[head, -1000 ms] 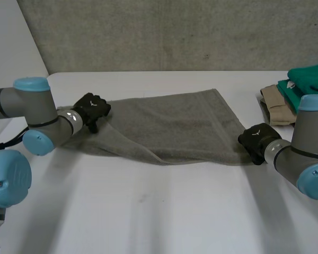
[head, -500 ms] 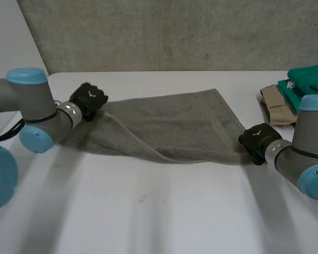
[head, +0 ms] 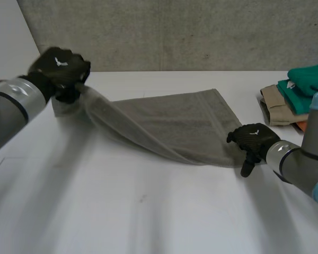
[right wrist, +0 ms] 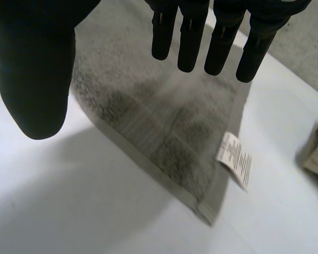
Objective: Fold the laundry.
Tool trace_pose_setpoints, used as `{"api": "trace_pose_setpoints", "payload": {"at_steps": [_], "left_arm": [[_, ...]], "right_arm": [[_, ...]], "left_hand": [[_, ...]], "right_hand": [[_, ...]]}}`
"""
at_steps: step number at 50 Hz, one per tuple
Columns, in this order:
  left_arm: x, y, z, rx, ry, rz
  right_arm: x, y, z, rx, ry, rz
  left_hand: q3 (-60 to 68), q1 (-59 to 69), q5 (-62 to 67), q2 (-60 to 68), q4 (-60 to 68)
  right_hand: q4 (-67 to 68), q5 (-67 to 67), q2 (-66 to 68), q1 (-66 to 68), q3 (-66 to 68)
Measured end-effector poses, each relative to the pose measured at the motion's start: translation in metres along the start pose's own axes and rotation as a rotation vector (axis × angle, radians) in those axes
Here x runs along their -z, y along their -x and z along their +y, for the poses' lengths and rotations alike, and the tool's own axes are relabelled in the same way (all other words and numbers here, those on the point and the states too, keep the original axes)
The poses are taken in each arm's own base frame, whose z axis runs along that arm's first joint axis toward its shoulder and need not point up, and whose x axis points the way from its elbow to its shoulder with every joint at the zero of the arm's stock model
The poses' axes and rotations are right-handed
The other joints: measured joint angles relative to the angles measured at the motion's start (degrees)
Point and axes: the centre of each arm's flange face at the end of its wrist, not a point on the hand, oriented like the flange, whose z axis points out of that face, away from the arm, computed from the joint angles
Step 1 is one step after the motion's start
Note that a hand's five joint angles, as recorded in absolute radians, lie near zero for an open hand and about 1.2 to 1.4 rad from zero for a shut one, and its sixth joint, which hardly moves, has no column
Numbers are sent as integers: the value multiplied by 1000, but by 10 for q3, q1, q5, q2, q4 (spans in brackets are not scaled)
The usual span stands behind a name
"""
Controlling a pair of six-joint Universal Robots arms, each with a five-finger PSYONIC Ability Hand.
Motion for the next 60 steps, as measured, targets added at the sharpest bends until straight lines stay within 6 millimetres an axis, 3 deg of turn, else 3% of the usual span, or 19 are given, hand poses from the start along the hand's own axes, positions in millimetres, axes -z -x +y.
{"api": "trace_pose_setpoints", "payload": {"at_steps": [10, 19, 24, 26, 29, 35, 40, 46, 52, 55, 60], "left_arm": [[13, 26, -26, 138, -69, -60], [13, 41, -32, 186, -66, -110], [12, 45, -31, 208, -63, -124], [12, 46, -29, 215, -56, -127], [13, 46, -24, 222, -39, -127], [16, 44, -1, 243, 40, -123], [26, 41, 24, 255, 144, -94], [50, 26, 54, 260, 315, 33], [74, 3, 74, 261, 455, 216], [78, -6, 83, 237, 502, 290], [68, -9, 101, 144, 530, 355]], "right_arm": [[-19, 14, 10, 58, -62, 4], [-36, 5, 21, 127, -43, 32], [-43, -9, 23, 126, -38, 80], [-43, -16, 22, 121, -42, 105], [-41, -25, 18, 111, -53, 139], [-24, -44, 3, 94, -78, 197], [6, -60, -14, 101, -60, 193], [58, -69, -22, 157, 132, 69], [102, -63, -16, 265, 385, -169], [106, -60, -14, 323, 438, -243], [88, -59, -12, 404, 457, -256]], "left_hand": [[0, 0, 0, 0, 0], [0, 0, 0, 0, 0], [0, 0, 0, 0, 0], [0, 0, 0, 0, 0], [0, 0, 0, 0, 0], [0, 0, 0, 0, 0], [0, 0, 0, 0, 0], [0, 0, 0, 0, 0], [0, 0, 0, 0, 0], [0, 0, 0, 0, 0], [0, 0, 0, 0, 0]], "right_hand": [[11, 33, 2, 10, 5], [113, 132, 106, 111, 110], [320, 279, 320, 317, 319], [433, 437, 426, 421, 424], [464, 464, 446, 428, 452], [466, 464, 446, 428, 454], [466, 464, 446, 428, 454], [466, 464, 446, 428, 455], [466, 468, 446, 428, 455], [466, 468, 446, 428, 455], [466, 468, 446, 428, 455]]}}
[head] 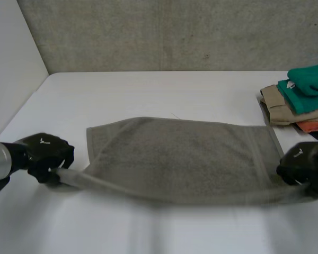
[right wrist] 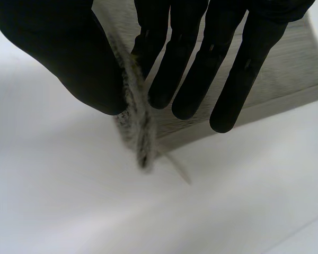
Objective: Fold the laundry.
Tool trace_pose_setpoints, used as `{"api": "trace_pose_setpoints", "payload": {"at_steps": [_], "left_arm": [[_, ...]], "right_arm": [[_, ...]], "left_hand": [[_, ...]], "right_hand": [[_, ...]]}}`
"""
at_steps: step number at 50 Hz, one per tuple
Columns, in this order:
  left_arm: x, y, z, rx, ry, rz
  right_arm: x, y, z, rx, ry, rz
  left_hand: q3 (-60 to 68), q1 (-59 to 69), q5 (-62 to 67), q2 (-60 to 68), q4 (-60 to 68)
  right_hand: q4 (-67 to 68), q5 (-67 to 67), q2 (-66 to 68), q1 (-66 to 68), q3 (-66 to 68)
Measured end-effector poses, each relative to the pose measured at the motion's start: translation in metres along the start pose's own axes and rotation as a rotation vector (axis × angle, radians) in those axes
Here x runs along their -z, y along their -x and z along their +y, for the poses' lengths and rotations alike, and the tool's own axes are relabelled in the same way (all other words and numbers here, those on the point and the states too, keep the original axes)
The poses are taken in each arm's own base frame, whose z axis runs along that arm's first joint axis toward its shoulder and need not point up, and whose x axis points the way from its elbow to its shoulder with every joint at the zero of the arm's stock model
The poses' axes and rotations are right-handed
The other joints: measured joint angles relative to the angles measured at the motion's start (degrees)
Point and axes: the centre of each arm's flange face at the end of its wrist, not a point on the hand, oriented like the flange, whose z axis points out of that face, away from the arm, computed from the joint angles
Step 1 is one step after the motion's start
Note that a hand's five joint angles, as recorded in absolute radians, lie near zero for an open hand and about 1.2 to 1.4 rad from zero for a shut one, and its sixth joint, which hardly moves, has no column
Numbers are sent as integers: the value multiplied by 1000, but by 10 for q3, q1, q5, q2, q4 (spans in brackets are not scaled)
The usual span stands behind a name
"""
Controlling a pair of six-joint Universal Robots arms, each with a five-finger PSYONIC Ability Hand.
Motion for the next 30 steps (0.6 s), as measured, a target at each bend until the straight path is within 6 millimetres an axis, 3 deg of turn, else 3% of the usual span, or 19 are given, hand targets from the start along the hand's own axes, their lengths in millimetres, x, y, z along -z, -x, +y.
{"api": "trace_pose_setpoints", "payload": {"at_steps": [2, 5, 10, 11, 12, 13, 14, 17, 19, 21, 24, 30], "left_arm": [[-5, 5, -1, -29, -5, -11], [-26, 36, -25, -158, -114, -132], [-31, 79, -85, -257, -387, -359], [-30, 81, -90, -262, -410, -376], [-27, 89, -103, -272, -472, -420], [-15, 106, -135, -291, -641, -525], [-8, 113, -150, -294, -727, -577], [17, 129, -184, -275, -957, -702], [28, 135, -196, -248, -1063, -752], [35, 138, -201, -212, -1137, -783], [31, 140, -197, -157, -1159, -790], [-2, 132, -164, -77, -1023, -728]], "right_arm": [[-4, -3, -3, 11, -2, 17], [-16, -34, -33, 20, -88, 223], [3, -92, -75, -124, -354, 579], [5, -96, -78, -137, -378, 603], [13, -106, -85, -171, -443, 663], [35, -131, -100, -254, -625, 803], [46, -140, -107, -285, -719, 862], [76, -158, -121, -330, -955, 992], [87, -162, -125, -333, -1050, 1039], [96, -163, -128, -326, -1134, 1079], [95, -158, -128, -316, -1163, 1084], [63, -140, -121, -319, -1059, 968]], "left_hand": [[0, 0, 0, 0, 0], [0, 0, 0, 0, 0], [0, 0, 0, 0, 0], [0, 0, 0, 0, 0], [0, 0, 0, 0, 0], [0, 0, 0, 0, 0], [0, 0, 0, 0, 1], [0, 0, 0, 1, 1], [0, 0, 0, 1, 2], [0, 0, 0, 1, 2], [0, 0, 0, 1, 2], [0, 0, 0, 1, 2]], "right_hand": [[0, 0, 0, 0, 0], [1, 0, 0, 0, 0], [1, 0, 0, 0, 0], [1, 0, 0, 0, 0], [1, 0, 0, 0, 0], [1, 2, 0, 0, 0], [1, 4, 0, 0, 0], [1, 5, 0, 0, 0], [1, 8, 0, 0, 1], [1, 11, 0, 0, 1], [1, 11, 0, 0, 1], [1, 13, 0, 0, 1]]}}
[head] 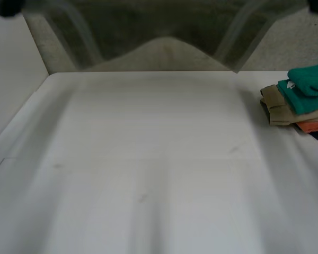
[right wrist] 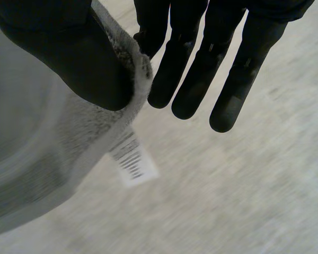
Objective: Fold the laundry.
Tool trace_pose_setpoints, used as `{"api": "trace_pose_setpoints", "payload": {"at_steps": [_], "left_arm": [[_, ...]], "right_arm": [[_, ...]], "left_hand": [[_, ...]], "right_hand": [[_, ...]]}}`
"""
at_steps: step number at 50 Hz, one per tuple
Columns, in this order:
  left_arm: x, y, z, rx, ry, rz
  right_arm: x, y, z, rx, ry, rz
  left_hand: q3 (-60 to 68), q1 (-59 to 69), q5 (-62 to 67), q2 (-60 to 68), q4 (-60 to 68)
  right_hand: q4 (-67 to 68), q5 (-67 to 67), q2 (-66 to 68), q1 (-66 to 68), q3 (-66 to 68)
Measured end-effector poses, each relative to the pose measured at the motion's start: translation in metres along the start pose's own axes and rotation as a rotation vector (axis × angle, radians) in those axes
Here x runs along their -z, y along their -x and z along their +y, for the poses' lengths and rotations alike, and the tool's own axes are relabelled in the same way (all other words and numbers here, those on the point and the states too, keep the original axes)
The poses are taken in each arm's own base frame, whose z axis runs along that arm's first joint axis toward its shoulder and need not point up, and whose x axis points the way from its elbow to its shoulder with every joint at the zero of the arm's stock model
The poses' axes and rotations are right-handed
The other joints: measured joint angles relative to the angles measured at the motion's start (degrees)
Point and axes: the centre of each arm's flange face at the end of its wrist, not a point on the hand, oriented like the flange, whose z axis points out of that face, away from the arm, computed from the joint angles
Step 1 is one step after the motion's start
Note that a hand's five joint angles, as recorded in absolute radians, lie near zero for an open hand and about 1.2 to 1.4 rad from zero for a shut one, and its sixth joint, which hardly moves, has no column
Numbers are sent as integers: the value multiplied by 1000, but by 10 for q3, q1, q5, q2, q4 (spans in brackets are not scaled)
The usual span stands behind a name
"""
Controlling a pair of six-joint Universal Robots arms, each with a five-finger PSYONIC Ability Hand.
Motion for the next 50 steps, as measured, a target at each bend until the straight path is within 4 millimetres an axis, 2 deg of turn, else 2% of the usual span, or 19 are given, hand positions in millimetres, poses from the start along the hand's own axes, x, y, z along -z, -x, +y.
{"api": "trace_pose_setpoints", "payload": {"at_steps": [4, 6, 7, 10, 13, 17, 20, 25, 27, 29, 32, 35, 45, 50], "left_arm": [[23, -18, 30, 28, 126, 60], [41, -31, 47, 43, 201, 105], [48, -37, 53, 47, 230, 124], [74, -52, 70, 51, 323, 182], [106, -67, 85, 35, 451, 246], [153, -81, 94, -18, 641, 346], [190, -87, 89, -78, 796, 452], [246, -89, 58, -176, 1009, 679], [260, -87, 43, -201, 1059, 766], [267, -86, 33, -215, 1072, 823], [265, -83, 23, -230, 1040, 862], [252, -82, 25, -236, 988, 837], [159, -90, 78, -230, 767, 560], [128, -106, 102, -264, 717, 490]], "right_arm": [[14, 20, 27, -3, 137, -98], [28, 36, 49, -1, 249, -180], [30, 38, 52, 0, 266, -193], [49, 57, 80, 18, 402, -292], [69, 69, 104, 56, 526, -376], [99, 74, 126, 136, 699, -480], [125, 68, 130, 215, 848, -570], [171, 47, 114, 350, 1077, -750], [183, 38, 106, 398, 1121, -815], [188, 33, 103, 431, 1125, -849], [185, 29, 103, 472, 1086, -853], [174, 30, 108, 477, 1039, -806], [110, 53, 148, 344, 805, -497], [88, 66, 167, 343, 710, -430]], "left_hand": [[2, 0, 0, 1, 0], [2, 0, 0, 1, 0], [2, 0, 0, 1, 0], [2, 0, 0, 1, 0], [2, 0, 0, 1, 0], [2, 0, 0, 1, 0], [2, 0, 0, 1, 0], [2, 0, 0, 1, 0], [2, 0, 0, 1, 0], [2, 0, 0, 1, 0], [2, 0, 0, 1, 0], [2, 0, 0, 1, 0], [2, 0, 0, 1, 0], [2, 0, 0, 1, 0]], "right_hand": [[0, 2, 0, 0, 0], [0, 2, 0, 0, 0], [0, 2, 0, 0, 0], [0, 2, 0, 0, 0], [0, 2, 0, 0, 0], [0, 2, 0, 0, 0], [0, 2, 0, 0, 0], [0, 2, 0, 0, 0], [0, 2, 0, 0, 0], [0, 2, 0, 0, 0], [0, 2, 0, 0, 0], [0, 2, 0, 0, 0], [0, 2, 0, 0, 0], [0, 2, 0, 0, 0]]}}
